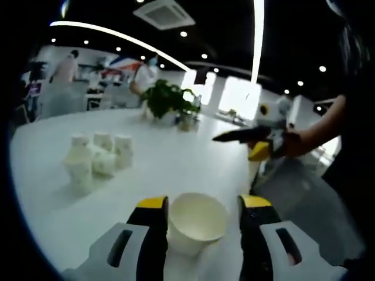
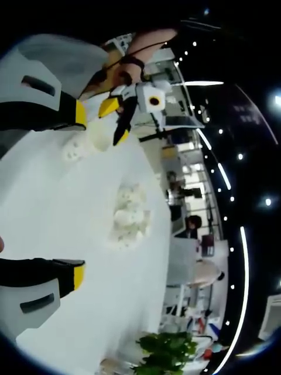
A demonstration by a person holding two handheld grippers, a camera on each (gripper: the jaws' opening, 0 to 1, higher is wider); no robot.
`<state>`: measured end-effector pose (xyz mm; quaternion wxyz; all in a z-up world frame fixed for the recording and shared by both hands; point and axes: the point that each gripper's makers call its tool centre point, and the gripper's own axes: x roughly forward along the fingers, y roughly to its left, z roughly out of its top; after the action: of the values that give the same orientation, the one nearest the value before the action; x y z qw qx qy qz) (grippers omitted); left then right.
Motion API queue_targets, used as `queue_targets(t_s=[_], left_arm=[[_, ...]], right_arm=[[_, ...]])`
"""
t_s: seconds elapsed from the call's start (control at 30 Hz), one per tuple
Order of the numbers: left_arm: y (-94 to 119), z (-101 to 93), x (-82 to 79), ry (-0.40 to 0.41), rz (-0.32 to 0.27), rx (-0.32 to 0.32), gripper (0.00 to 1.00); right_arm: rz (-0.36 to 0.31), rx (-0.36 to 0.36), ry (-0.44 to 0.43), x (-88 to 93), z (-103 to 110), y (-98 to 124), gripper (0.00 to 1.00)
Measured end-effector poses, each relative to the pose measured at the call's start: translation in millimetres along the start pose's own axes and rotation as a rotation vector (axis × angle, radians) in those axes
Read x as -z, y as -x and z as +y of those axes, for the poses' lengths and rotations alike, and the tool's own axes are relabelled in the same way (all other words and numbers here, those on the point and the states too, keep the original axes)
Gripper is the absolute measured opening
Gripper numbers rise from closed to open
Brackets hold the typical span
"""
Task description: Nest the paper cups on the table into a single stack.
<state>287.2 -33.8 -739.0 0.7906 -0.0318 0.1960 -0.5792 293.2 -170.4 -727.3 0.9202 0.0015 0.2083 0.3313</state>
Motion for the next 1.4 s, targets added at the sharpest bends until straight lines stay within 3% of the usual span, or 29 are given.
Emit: queue_targets(t_s=[0.23, 0.47, 1.13, 1.4], left_arm=[[4, 1.7, -2.6, 0.005, -0.014, -0.007, 0.5], [9, 15.2, -6.5, -0.001, -0.03, -0.081, 0.66], [35, 38.3, -23.3, -0.02, -0.077, -0.194, 0.79], [42, 47.6, -24.2, -0.01, -0.088, -0.249, 0.9]], right_arm=[[0.001, -0.008, -0.001, 0.4, 2, -2, 0.89], [-0.001, -0.013, 0.002, 0.1, 4, -3, 0.89], [-0.008, -0.015, 0.001, -2.7, 7, -6, 0.89], [-0.004, -0.019, 0.0, -1.3, 9, -6, 0.89]])
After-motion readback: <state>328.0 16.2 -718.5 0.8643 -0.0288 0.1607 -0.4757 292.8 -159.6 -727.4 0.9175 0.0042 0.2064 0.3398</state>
